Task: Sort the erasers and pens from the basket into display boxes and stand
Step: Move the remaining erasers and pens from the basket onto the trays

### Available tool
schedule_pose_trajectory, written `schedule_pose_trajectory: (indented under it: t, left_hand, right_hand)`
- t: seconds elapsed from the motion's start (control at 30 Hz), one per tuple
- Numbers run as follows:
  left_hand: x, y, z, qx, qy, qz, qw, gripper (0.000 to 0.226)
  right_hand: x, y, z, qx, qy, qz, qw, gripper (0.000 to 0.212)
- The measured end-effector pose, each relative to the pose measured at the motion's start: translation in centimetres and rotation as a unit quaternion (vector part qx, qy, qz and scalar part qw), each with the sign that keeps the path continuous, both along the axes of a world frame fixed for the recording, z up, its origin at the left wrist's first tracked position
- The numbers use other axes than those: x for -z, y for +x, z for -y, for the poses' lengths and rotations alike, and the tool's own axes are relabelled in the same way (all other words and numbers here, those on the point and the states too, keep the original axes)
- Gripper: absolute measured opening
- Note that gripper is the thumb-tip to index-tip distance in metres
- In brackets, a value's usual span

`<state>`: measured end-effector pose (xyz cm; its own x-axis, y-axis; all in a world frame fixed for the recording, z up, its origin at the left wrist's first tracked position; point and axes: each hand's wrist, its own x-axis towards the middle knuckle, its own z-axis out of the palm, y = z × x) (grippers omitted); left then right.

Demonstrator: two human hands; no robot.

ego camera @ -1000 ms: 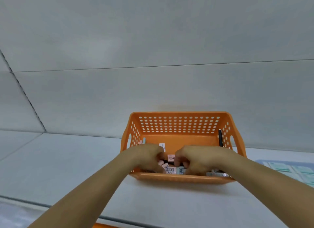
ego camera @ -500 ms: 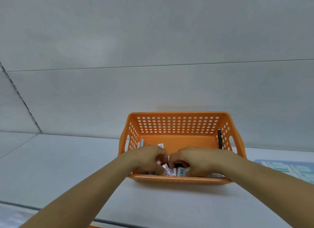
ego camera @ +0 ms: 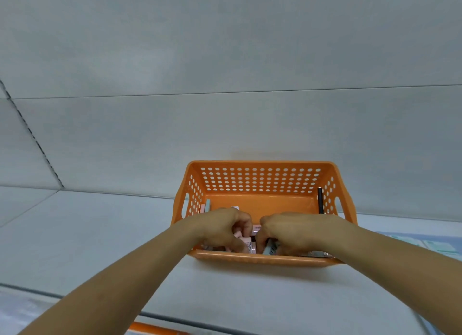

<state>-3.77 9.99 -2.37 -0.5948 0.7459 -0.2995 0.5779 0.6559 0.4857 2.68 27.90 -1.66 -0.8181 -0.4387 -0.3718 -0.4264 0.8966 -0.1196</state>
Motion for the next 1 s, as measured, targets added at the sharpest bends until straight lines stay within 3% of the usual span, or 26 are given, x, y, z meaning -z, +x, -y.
schedule_pose_trajectory:
  t: [0.13,0.27,0.43,0.6,0.83,1.0]
  left_hand:
    - [-0.6,0.4,0.1,0.005,0.017,0.019,1.0,0.017]
    - [-1.6,0.9,0.5,-0.055,0.09,0.029,0.994,0.017]
    - [-4.1,3.2,0.1,-0.153,0.245,-0.015,0.957,0.017]
    - [-5.1,7.4,-2.3,-0.185,0.361,-0.035,0.914,0.02]
    - [-5.6,13.1,-10.4,-0.127,0.456,-0.015,0.881,0.02]
    - [-4.5,18.0,-18.6,-0.056,0.482,0.084,0.871,0.02]
  right_hand:
    - [-0.2,0.3,-0.4,0.025,-0.026,-0.004,0.999,0.019]
    - [-1.6,0.8,-1.5,0.092,-0.136,-0.06,0.985,0.017]
    - [-3.5,2.5,-2.9,0.174,-0.31,-0.16,0.921,0.018]
    - [-5.8,6.4,-4.9,0.182,-0.419,-0.154,0.876,0.016]
    - [-7.5,14.6,-12.0,0.221,-0.502,-0.169,0.819,0.012]
    - [-6.2,21.6,-20.8,0.332,-0.485,-0.196,0.785,0.015]
